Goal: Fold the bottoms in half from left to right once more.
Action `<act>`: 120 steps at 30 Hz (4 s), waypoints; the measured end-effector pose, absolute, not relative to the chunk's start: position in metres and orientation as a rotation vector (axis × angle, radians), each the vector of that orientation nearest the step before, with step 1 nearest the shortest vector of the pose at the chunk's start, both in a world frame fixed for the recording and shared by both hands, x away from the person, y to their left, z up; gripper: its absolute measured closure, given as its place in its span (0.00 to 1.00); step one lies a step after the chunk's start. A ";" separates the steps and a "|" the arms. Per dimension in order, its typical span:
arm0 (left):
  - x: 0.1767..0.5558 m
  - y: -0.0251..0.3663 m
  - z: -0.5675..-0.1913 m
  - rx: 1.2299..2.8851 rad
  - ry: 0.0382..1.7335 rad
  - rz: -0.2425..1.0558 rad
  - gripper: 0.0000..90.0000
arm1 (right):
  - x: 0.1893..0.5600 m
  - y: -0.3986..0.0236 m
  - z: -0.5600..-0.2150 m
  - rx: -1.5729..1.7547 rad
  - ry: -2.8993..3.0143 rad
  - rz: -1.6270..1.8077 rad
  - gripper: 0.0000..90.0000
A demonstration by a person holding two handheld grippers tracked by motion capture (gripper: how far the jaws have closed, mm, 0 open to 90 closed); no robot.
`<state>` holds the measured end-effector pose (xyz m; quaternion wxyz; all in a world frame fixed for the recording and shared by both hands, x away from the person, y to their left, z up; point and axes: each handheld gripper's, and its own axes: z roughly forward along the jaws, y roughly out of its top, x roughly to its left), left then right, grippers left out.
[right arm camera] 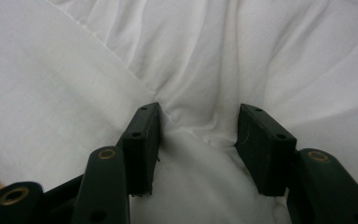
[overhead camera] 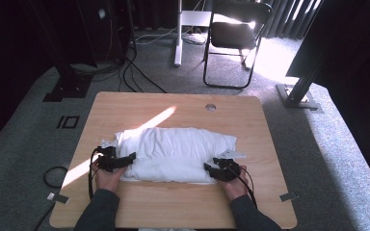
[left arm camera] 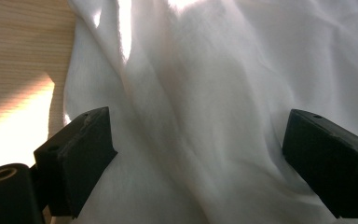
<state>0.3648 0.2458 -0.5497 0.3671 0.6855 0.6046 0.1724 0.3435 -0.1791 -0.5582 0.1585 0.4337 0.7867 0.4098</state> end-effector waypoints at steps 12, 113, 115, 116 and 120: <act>0.366 0.247 -0.554 1.809 1.623 0.592 0.02 | 0.343 -0.179 -0.559 1.245 2.244 1.184 0.54; 0.365 0.097 -0.489 1.896 0.794 0.183 0.97 | 0.365 -0.183 -0.530 1.316 2.059 1.388 0.41; 0.369 0.080 -0.511 1.975 0.795 0.182 0.96 | 0.366 -0.191 -0.521 1.316 2.013 1.398 0.41; 0.370 0.076 -0.518 1.992 0.805 0.168 0.96 | 0.366 -0.193 -0.517 1.305 2.004 1.404 0.40; 0.371 0.069 -0.531 2.040 0.804 0.167 0.96 | 0.366 -0.187 -0.499 1.238 1.997 1.453 0.39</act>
